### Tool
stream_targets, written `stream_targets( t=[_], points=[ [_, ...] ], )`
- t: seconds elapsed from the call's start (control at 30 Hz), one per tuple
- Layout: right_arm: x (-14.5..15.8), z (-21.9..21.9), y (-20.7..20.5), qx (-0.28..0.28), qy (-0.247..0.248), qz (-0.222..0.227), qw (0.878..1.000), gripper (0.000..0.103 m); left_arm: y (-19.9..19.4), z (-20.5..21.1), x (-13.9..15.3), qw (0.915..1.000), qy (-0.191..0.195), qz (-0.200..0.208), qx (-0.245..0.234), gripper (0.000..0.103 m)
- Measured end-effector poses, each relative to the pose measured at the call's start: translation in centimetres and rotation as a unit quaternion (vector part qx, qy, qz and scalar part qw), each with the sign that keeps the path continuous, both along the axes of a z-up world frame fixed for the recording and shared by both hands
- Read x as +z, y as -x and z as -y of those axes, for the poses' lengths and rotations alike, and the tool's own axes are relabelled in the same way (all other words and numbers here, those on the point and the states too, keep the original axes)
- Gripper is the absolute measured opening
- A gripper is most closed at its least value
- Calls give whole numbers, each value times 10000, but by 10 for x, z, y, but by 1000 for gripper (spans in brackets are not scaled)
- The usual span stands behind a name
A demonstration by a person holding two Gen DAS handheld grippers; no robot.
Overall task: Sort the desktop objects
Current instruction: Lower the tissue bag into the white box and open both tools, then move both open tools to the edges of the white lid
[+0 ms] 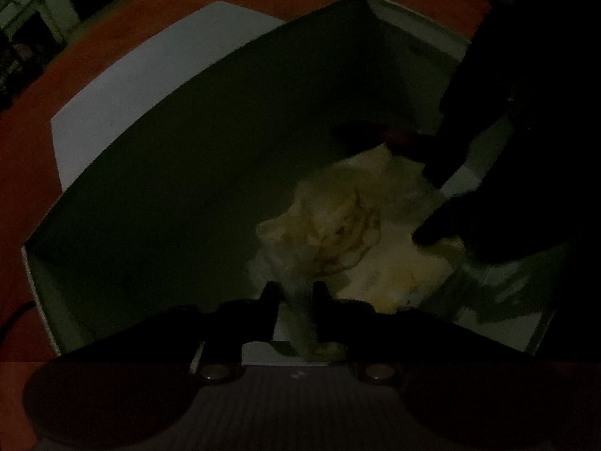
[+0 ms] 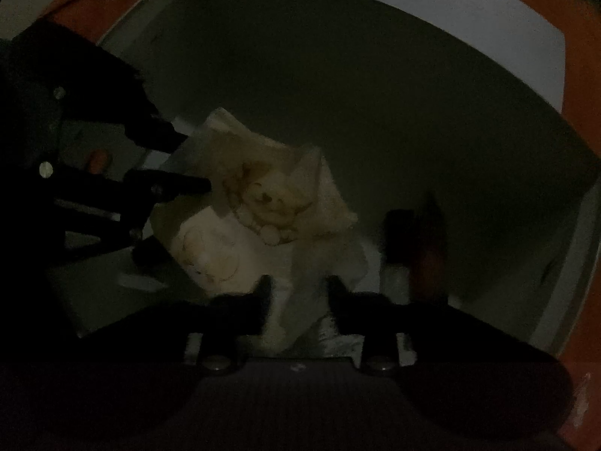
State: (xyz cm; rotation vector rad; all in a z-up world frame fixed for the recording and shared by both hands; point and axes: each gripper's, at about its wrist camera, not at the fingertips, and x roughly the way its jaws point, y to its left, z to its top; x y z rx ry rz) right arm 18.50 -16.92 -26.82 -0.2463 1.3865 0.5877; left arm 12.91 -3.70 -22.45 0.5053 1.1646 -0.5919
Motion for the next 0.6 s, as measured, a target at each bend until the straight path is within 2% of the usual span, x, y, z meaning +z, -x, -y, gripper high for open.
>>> stream_targets(
  t=[0.03,0.27,0.5,0.6],
  points=[
    [2,2,-1,-48,-34,-14,10000,49,1,-2,0,10000,12,-2,40,27],
    [27,16,-16,-535,-303,47,9981,53,1,-14,19,9991,105,-197,358,27],
    [59,29,-34,-975,-650,250,9928,54,-24,-19,46,9976,157,-239,630,27],
    [68,30,-45,-1103,-789,200,9906,54,-29,-20,59,9975,112,-179,679,27]
  ],
)
